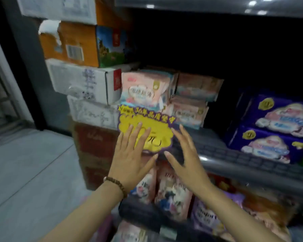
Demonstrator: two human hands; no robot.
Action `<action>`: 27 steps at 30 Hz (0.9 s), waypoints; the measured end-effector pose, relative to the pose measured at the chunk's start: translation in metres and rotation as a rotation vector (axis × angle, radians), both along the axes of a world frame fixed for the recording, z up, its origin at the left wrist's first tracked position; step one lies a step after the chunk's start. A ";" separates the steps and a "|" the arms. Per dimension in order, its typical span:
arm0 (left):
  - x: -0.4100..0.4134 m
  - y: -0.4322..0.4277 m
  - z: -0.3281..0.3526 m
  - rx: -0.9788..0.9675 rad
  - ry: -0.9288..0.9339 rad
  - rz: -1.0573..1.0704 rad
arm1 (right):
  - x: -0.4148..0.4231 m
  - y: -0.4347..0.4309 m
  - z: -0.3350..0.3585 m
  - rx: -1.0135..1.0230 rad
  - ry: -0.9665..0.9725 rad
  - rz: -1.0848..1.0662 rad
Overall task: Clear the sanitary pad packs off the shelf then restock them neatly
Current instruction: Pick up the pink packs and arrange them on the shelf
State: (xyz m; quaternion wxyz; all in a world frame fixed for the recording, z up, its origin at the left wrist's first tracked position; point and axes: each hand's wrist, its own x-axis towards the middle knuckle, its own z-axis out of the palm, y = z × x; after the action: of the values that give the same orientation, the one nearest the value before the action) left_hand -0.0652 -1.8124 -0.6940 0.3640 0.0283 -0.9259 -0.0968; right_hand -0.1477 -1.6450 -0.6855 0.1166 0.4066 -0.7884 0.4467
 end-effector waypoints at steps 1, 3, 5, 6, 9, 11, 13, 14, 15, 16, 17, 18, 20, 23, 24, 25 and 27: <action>0.013 0.000 -0.022 0.040 -0.032 -0.019 | 0.020 0.001 -0.023 0.002 -0.039 0.022; 0.039 -0.002 -0.069 0.126 -0.109 -0.044 | 0.053 -0.003 -0.070 0.021 -0.163 0.035; 0.064 -0.003 -0.117 0.275 -0.247 -0.026 | 0.077 -0.008 -0.125 0.045 -0.346 0.007; 0.075 -0.004 -0.139 0.380 -0.365 0.006 | 0.086 -0.010 -0.151 0.074 -0.429 -0.027; 0.097 -0.011 -0.208 0.609 -0.769 0.100 | 0.101 -0.021 -0.218 0.129 -0.772 -0.157; 0.106 -0.014 -0.242 0.762 -0.946 0.126 | 0.106 -0.023 -0.249 0.062 -1.071 -0.250; 0.111 -0.016 -0.267 0.911 -1.063 0.159 | 0.110 -0.023 -0.270 0.043 -1.282 -0.321; 0.112 -0.018 -0.276 0.980 -1.110 0.187 | 0.111 -0.022 -0.281 0.064 -1.356 -0.347; 0.111 -0.022 -0.290 1.047 -1.149 0.222 | 0.111 -0.022 -0.293 0.094 -1.425 -0.383; 0.109 -0.026 -0.301 1.134 -1.166 0.251 | 0.109 -0.020 -0.303 0.141 -1.479 -0.426; 0.106 -0.030 -0.316 1.217 -1.162 0.288 | 0.107 -0.020 -0.314 0.174 -1.519 -0.462; 0.103 -0.032 -0.331 1.282 -1.158 0.340 | 0.104 -0.020 -0.323 0.200 -1.541 -0.481; 0.097 -0.035 -0.343 1.341 -1.195 0.411 | 0.099 -0.022 -0.339 0.215 -1.588 -0.492; 0.089 -0.034 -0.357 1.336 -1.198 0.475 | 0.095 -0.029 -0.362 0.248 -1.643 -0.441; 0.086 -0.034 -0.363 1.334 -1.194 0.473 | 0.094 -0.031 -0.369 0.266 -1.649 -0.441; 0.084 -0.034 -0.366 1.364 -1.197 0.460 | 0.094 -0.034 -0.375 0.285 -1.667 -0.447; 0.078 -0.034 -0.378 1.421 -1.186 0.467 | 0.093 -0.038 -0.384 0.334 -1.685 -0.473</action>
State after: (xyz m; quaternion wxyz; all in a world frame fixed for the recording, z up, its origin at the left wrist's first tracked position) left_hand 0.0125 -1.8462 -1.0719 -0.2568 0.4715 -0.6552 -0.5315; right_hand -0.0545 -1.6825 -1.0694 -0.4737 -0.2185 -0.7303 0.4410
